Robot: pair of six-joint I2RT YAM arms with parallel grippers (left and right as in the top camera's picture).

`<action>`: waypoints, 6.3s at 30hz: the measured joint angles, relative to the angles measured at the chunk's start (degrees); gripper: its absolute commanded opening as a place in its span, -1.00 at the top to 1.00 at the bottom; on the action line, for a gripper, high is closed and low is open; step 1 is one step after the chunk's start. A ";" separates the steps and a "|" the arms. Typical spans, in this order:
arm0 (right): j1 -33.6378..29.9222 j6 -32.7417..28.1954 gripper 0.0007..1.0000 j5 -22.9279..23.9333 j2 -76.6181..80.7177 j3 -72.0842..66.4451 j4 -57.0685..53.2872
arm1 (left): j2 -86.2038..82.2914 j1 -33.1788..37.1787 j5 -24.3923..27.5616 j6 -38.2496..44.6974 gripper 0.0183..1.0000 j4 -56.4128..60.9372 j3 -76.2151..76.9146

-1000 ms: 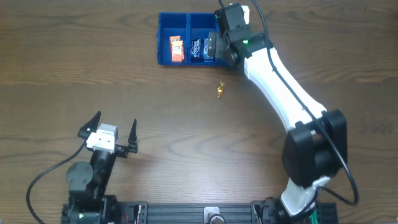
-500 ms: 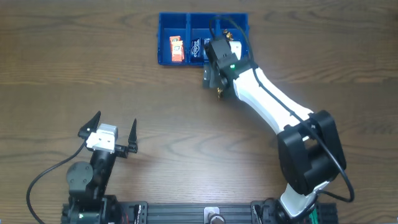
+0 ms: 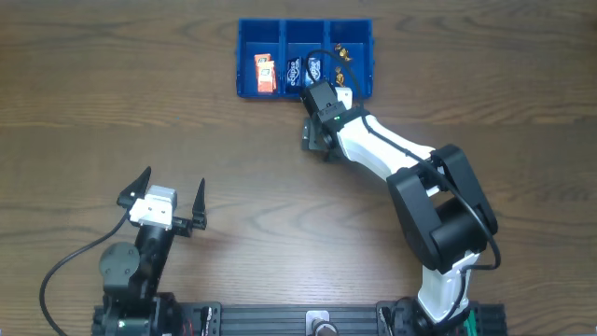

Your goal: Sort Candies Into Trays

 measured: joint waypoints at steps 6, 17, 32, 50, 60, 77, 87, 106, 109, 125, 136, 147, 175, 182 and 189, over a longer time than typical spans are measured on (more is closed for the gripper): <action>0.17 0.15 -0.37 -0.55 0.15 -0.02 1.01 | 0.00 0.00 0.00 0.02 -1.00 -0.02 0.00; 0.28 0.20 0.29 -1.36 0.15 -0.02 1.14 | 0.00 0.00 0.00 0.00 -1.00 -0.02 0.00; 0.28 0.20 0.60 -1.79 0.11 -0.02 1.25 | 0.00 0.00 0.00 0.00 -0.99 0.00 0.00; -3.72 -9.49 0.60 10.80 -11.74 25.38 -12.98 | 0.00 0.00 0.00 0.00 -1.00 0.00 0.00; -8.48 -12.04 0.62 9.51 -3.58 28.50 -13.40 | 0.00 0.00 0.00 0.00 -1.00 0.00 0.00; -10.16 -12.37 0.62 7.54 2.99 28.50 -11.82 | 0.00 0.00 0.00 0.00 -0.99 0.00 0.00; -10.19 -12.37 0.61 6.95 5.38 28.50 -10.88 | 0.00 0.00 0.00 0.00 -1.00 0.00 0.00; -10.19 -12.81 -0.27 6.78 5.38 28.50 -10.69 | 0.00 0.00 0.00 0.00 -0.99 -0.02 0.00; -10.19 -12.85 -0.38 6.78 5.38 28.50 -10.73 | 0.00 0.00 0.00 0.00 -1.00 -0.02 0.00; -10.19 -13.99 -1.00 5.44 -4.94 28.50 -18.49 | 0.00 0.00 0.00 0.00 -1.00 0.00 0.00; -16.02 -15.41 -1.00 4.09 -16.15 27.28 -24.35 | 0.00 0.00 0.00 0.00 -1.00 -0.02 0.00; -23.47 -16.24 -1.00 2.16 -30.93 7.26 -16.55 | 0.00 0.00 0.00 0.00 -0.99 -0.02 0.00; -28.63 -17.16 -1.00 -3.34 -85.83 -49.83 11.82 | 0.00 0.00 0.00 0.00 -1.00 -0.02 0.00; -28.63 -20.85 -1.00 -6.49 -93.02 -57.51 18.58 | 0.00 0.00 0.00 0.00 -1.00 -0.04 0.00; -28.63 -24.11 -1.00 -9.38 -97.57 -61.79 24.06 | 0.00 0.00 0.00 0.00 -1.00 -0.04 0.00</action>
